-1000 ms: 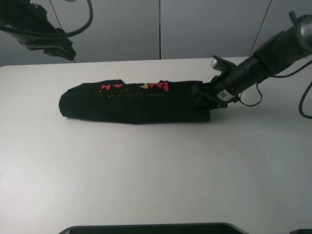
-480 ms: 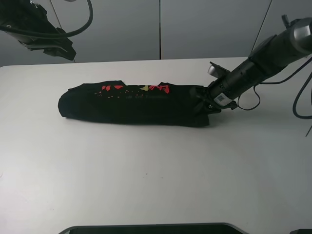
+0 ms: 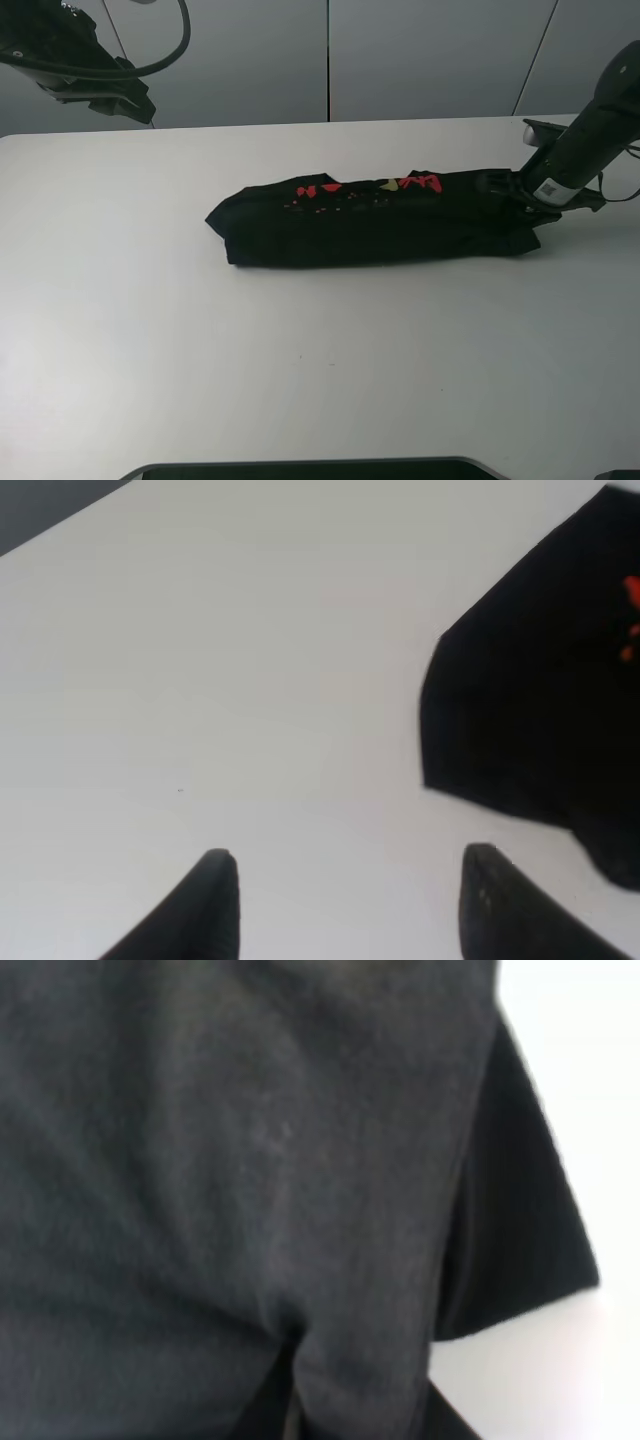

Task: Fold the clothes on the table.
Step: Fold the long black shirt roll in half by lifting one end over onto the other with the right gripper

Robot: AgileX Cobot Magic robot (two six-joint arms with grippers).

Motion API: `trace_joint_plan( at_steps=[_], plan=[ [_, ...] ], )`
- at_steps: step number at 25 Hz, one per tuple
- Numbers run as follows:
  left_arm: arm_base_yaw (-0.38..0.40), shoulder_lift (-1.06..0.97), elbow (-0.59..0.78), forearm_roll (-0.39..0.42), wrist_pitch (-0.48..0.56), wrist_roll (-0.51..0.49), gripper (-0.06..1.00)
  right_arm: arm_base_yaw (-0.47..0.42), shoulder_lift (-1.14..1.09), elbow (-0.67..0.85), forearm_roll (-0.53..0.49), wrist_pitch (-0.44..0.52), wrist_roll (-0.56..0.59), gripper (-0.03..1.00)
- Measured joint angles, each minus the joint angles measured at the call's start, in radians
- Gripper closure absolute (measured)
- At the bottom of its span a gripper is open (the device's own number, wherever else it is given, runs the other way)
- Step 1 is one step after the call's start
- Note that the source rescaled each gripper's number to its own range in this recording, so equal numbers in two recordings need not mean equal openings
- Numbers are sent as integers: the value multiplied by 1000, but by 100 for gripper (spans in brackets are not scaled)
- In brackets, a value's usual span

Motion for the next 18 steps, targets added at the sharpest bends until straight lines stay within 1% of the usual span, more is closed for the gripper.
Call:
trace_joint_plan(
  at_steps=[1,3,5,8,12,15,18],
  plan=[
    [0,0,0,0,0,0,31,-25,-13,-10,-52,6,1,84],
    [0,0,0,0,-1,3,31,-53,-48,-35,-114,42,2,84],
    [0,0,0,0,-8,7,31,-54,-100,-68,-119,87,-4,84],
    [0,0,0,2,-20,7,31,-30,-187,-110,-76,141,-50,84],
    [0,0,0,2,-26,7,31,58,-259,-132,5,191,-115,84],
    [0,0,0,2,-29,7,31,163,-269,-133,40,209,-124,84],
    [0,0,0,2,-30,7,31,275,-269,-133,72,206,-126,84]
  ],
)
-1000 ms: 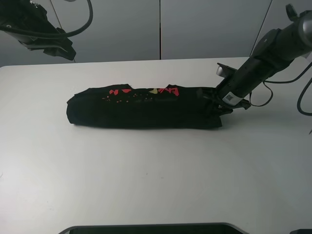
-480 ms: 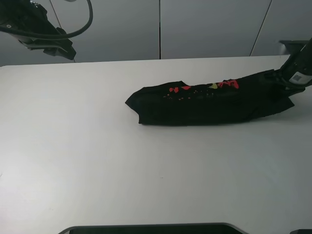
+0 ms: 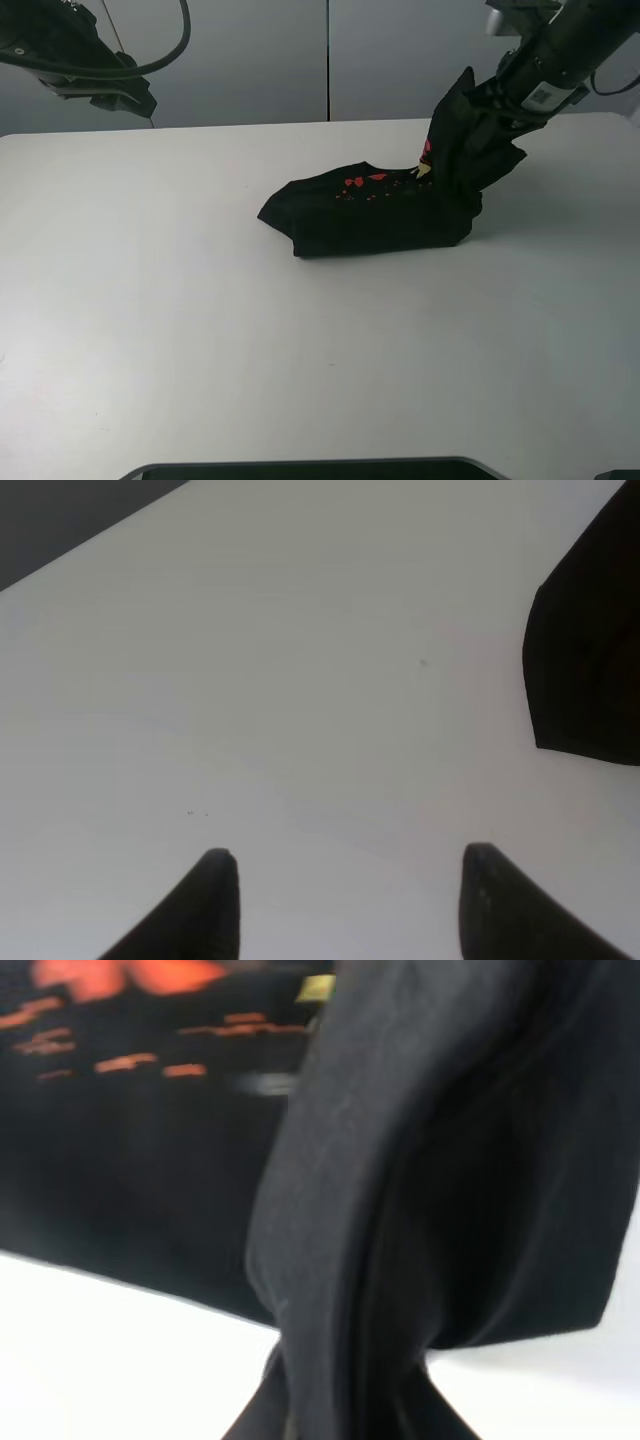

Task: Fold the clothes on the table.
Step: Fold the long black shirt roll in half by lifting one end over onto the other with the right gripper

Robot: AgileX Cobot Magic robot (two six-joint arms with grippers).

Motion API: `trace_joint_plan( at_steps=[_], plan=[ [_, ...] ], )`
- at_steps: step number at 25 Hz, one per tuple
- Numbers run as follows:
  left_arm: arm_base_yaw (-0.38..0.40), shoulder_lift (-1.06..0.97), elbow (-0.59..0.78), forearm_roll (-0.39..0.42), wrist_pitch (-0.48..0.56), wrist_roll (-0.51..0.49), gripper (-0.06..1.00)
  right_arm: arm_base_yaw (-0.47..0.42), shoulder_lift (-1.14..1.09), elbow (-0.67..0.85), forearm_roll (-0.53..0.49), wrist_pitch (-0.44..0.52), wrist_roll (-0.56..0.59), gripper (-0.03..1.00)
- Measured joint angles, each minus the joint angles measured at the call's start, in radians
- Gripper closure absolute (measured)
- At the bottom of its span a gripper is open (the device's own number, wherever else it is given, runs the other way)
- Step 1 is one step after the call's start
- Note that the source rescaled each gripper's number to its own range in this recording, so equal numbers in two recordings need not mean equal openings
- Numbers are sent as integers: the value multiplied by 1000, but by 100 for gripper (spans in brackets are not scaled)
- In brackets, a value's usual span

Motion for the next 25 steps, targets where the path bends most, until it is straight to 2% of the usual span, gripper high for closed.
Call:
trace_joint_plan(
  at_steps=[6,13,21,25],
  plan=[
    [0,0,0,0,0,-2,31,150,15,0,84,-80,-2,84],
    [0,0,0,0,0,-2,31,243,136,0,160,-165,-4,84],
    [0,0,0,0,-2,-2,31,301,239,0,331,-255,-70,84],
    [0,0,0,0,-2,-2,31,305,271,0,380,-315,-79,84]
  ],
)
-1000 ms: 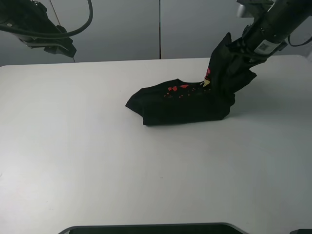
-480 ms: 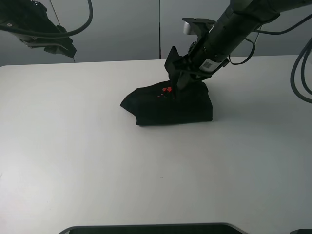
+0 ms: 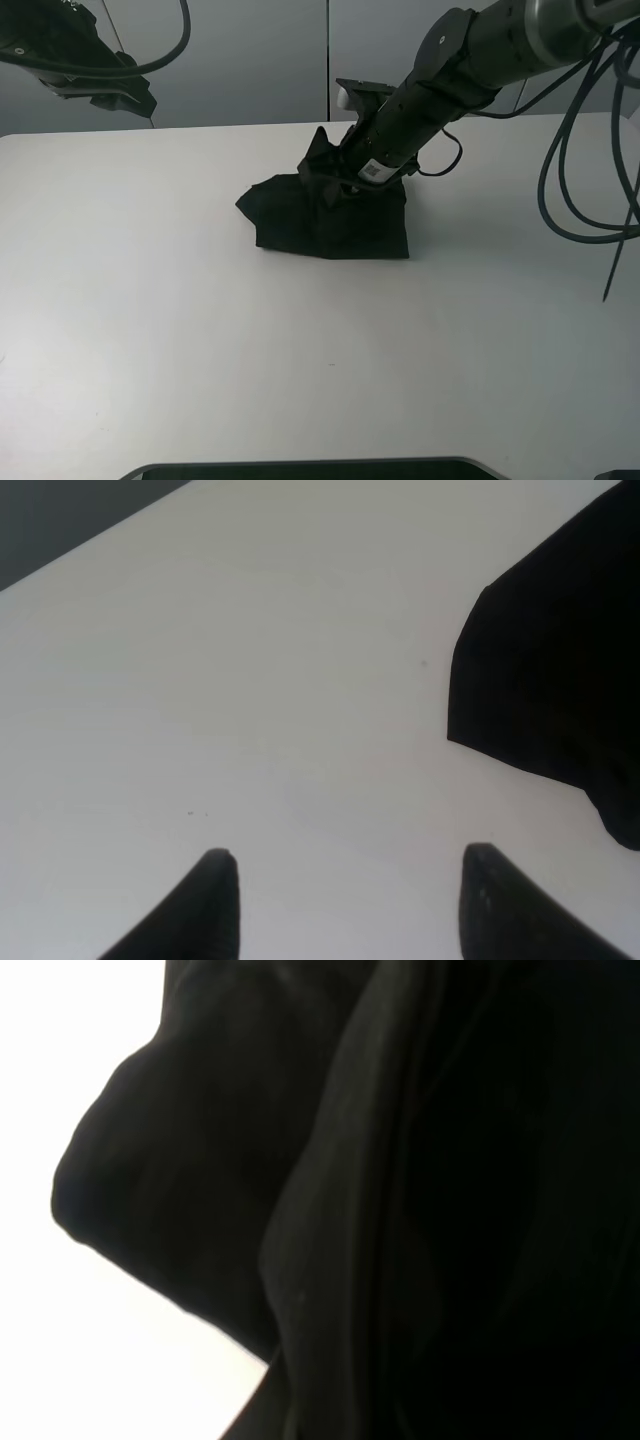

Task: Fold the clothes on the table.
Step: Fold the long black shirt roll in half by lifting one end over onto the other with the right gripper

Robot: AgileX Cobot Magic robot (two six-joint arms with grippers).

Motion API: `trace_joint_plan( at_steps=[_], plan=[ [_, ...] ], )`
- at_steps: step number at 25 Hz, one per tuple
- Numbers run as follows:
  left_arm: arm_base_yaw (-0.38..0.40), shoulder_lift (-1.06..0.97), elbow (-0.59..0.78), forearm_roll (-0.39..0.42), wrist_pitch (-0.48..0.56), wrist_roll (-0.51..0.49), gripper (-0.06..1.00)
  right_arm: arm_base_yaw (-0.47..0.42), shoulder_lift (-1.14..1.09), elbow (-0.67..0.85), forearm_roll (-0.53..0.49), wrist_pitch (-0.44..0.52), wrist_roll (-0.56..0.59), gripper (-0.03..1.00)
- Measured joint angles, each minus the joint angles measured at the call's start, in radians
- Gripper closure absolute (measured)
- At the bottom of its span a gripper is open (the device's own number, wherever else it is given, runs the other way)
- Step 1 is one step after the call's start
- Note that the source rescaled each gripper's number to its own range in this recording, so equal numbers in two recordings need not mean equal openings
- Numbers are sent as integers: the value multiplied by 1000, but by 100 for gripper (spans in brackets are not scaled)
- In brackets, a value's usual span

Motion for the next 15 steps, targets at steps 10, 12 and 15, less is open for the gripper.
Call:
trace_joint_plan(
  at_steps=[10,12,15],
  plan=[
    [0,0,0,-12,-9,0,31,2,87,-1,108,-64,-101,65],
    [0,0,0,-15,-9,0,31,2,88,-5,173,-39,-166,35],
    [0,0,0,-17,-11,0,31,2,88,-40,219,27,-238,9]
  ],
)
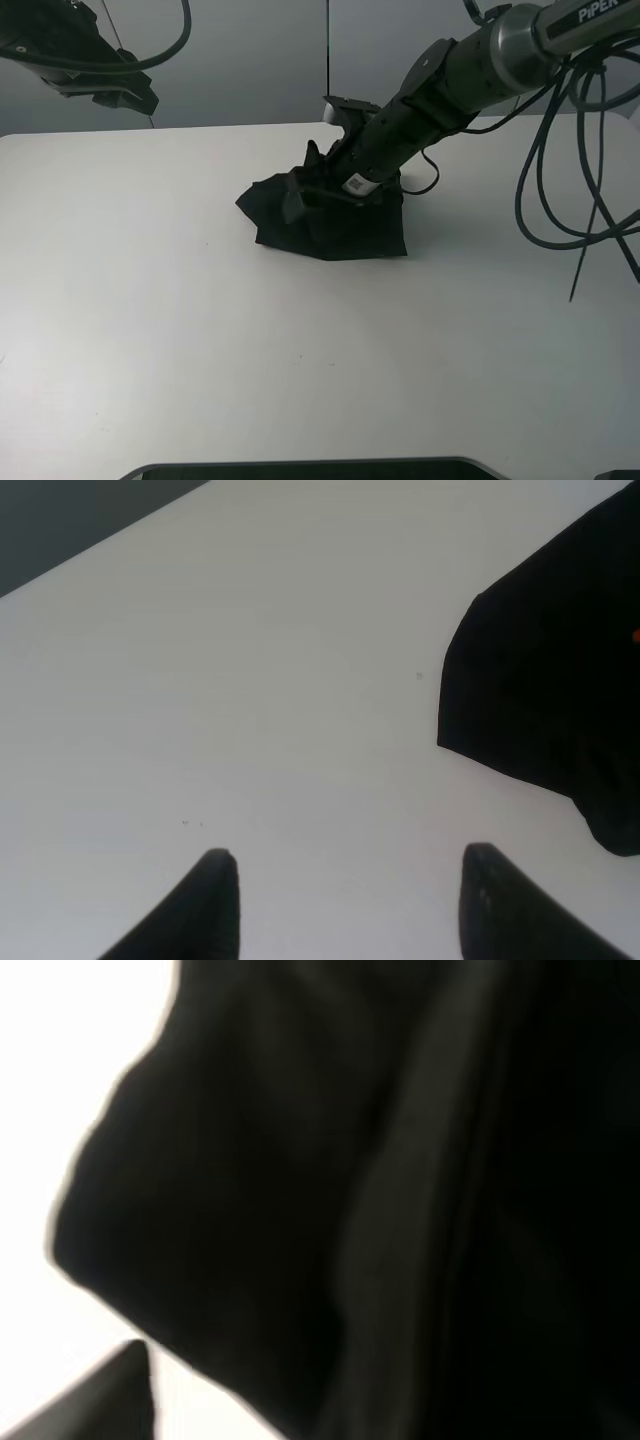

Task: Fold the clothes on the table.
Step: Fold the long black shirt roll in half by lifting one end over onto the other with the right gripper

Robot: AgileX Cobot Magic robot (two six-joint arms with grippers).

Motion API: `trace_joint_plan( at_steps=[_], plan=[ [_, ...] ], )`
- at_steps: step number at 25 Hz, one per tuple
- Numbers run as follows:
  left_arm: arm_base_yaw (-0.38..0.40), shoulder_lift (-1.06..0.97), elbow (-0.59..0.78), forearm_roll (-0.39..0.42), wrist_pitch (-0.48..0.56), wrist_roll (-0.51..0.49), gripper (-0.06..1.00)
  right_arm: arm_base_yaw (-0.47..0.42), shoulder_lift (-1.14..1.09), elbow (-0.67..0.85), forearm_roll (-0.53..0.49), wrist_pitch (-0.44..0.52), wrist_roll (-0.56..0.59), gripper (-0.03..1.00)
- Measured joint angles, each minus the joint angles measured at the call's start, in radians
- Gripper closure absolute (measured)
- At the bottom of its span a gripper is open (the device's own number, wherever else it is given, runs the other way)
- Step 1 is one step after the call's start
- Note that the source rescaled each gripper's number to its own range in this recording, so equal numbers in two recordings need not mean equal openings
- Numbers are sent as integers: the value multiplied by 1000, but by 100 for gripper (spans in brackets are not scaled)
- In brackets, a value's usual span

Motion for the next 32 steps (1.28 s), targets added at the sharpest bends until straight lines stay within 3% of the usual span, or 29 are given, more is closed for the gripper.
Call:
trace_joint_plan(
  at_steps=[4,8,12,16,19,26,32],
  plan=[
    [0,0,0,0,0,0,31,0,-24,-31,2,87,-60,10],
    [0,0,0,0,0,0,31,0,-126,-34,-51,113,-61,31],
    [0,0,0,0,0,0,31,0,-247,-39,-292,142,54,60],
    [0,0,0,-2,0,0,31,0,-282,-39,-632,179,294,90],
    [0,0,0,-2,4,0,31,0,-258,-39,-732,195,390,96],
    [0,0,0,-4,10,0,31,0,-134,-40,-645,156,420,97],
    [0,0,0,-6,10,0,31,13,-56,-40,-312,130,192,97]
  ],
)
